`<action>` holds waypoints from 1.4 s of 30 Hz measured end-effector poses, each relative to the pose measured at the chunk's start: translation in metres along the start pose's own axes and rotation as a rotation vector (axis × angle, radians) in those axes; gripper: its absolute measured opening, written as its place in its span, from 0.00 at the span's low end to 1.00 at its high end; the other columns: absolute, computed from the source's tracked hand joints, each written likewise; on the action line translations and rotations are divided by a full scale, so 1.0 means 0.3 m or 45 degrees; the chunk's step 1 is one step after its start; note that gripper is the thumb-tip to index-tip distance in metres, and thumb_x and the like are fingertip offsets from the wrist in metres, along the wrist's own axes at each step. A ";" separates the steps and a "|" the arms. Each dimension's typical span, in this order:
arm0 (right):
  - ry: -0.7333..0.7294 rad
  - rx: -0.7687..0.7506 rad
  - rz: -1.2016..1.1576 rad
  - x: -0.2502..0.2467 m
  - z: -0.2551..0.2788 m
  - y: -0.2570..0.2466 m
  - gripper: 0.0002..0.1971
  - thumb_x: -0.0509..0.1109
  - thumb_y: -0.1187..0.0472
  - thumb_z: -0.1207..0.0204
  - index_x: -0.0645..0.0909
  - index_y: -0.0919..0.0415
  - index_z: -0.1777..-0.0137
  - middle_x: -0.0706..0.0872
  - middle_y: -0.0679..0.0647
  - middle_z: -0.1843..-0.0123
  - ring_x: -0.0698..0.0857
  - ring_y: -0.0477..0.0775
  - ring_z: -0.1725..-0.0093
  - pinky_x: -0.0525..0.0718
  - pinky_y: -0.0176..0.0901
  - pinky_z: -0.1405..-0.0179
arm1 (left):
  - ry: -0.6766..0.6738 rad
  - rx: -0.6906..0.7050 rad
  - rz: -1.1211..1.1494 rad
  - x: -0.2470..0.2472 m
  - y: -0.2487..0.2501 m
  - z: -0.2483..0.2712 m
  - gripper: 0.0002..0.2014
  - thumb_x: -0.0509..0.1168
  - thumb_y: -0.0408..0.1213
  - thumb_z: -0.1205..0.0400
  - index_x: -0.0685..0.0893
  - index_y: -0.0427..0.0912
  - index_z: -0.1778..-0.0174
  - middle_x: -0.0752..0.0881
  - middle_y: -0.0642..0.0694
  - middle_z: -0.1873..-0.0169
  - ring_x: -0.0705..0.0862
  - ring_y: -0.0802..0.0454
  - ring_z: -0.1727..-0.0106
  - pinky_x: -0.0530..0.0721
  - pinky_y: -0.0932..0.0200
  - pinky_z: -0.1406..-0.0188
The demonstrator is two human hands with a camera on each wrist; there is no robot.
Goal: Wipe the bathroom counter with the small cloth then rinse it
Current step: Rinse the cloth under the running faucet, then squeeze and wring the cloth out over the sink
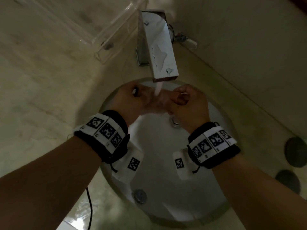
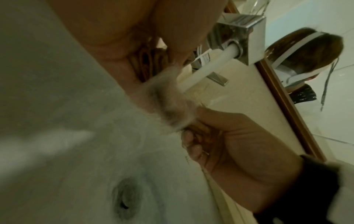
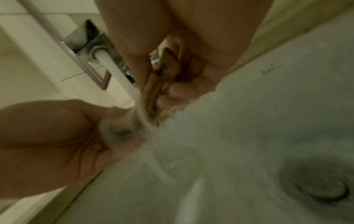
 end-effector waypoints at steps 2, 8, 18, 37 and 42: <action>0.127 -0.097 0.161 -0.002 0.004 -0.015 0.15 0.82 0.52 0.38 0.75 0.46 0.69 0.83 0.47 0.70 0.83 0.48 0.70 0.86 0.44 0.67 | -0.019 -0.023 0.018 0.015 0.004 0.008 0.08 0.75 0.45 0.34 0.82 0.48 0.67 0.91 0.33 0.56 0.90 0.35 0.55 0.88 0.31 0.49; -0.351 -0.150 0.047 0.061 0.058 -0.089 0.14 0.82 0.59 0.35 0.82 0.52 0.53 0.87 0.48 0.54 0.88 0.47 0.59 0.87 0.38 0.60 | -0.188 -0.095 0.199 0.064 0.011 0.011 0.34 0.76 0.54 0.29 0.79 0.34 0.36 0.89 0.35 0.45 0.90 0.38 0.46 0.88 0.36 0.43; 0.128 -0.058 -0.315 -0.133 -0.077 -0.211 0.23 0.76 0.66 0.30 0.79 0.58 0.34 0.83 0.47 0.37 0.87 0.40 0.53 0.91 0.45 0.54 | -0.352 -0.060 0.421 0.085 0.018 0.018 0.06 0.59 0.21 0.17 0.81 0.29 0.50 0.76 0.33 0.59 0.76 0.41 0.59 0.79 0.44 0.52; -0.401 -0.261 0.232 -0.069 0.119 -0.118 0.25 0.74 0.57 0.25 0.73 0.44 0.29 0.79 0.43 0.32 0.82 0.43 0.37 0.87 0.43 0.44 | -0.432 -0.157 0.386 0.079 0.055 0.105 0.15 0.64 0.26 0.17 0.78 0.30 0.34 0.85 0.28 0.41 0.88 0.32 0.43 0.90 0.41 0.46; -0.317 -0.210 0.089 -0.139 0.175 -0.109 0.13 0.75 0.66 0.27 0.78 0.51 0.47 0.85 0.47 0.42 0.86 0.48 0.44 0.87 0.39 0.56 | -0.618 -0.174 0.262 0.128 0.079 0.158 0.05 0.64 0.24 0.18 0.78 0.37 0.50 0.81 0.28 0.44 0.83 0.22 0.39 0.84 0.30 0.39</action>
Point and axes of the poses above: each hand's wrist, its own z-axis away from the middle knuckle, its own x-axis out of the palm, y = z × x, the point moved 5 cm from there along -z, towards the middle knuckle
